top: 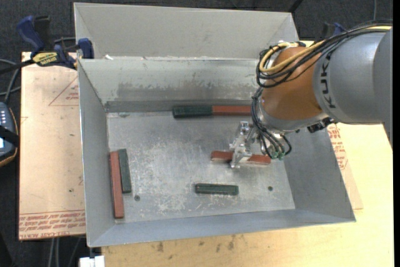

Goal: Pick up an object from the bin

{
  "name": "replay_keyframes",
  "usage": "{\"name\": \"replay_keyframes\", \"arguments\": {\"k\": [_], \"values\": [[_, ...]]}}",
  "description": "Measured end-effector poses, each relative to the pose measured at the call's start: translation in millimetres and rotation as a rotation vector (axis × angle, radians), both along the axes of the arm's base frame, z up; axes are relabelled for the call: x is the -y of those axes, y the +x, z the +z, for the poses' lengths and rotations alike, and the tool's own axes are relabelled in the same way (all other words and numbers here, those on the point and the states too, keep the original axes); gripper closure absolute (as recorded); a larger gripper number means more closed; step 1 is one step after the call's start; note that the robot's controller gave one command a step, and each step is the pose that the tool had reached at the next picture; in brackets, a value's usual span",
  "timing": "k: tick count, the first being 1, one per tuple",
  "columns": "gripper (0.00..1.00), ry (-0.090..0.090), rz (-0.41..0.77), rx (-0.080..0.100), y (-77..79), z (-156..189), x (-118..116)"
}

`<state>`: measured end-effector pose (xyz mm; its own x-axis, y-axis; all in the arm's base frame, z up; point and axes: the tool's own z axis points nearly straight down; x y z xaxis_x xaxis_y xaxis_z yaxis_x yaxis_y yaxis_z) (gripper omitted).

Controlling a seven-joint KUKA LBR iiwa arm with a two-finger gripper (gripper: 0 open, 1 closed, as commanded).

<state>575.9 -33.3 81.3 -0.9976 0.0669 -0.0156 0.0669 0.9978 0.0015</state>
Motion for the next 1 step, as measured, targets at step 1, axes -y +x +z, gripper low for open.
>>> {"name": "replay_keyframes", "arguments": {"k": [1], "values": [[1.0,0.0,0.0,-0.007,-1.7,2.6,-0.1]]}}
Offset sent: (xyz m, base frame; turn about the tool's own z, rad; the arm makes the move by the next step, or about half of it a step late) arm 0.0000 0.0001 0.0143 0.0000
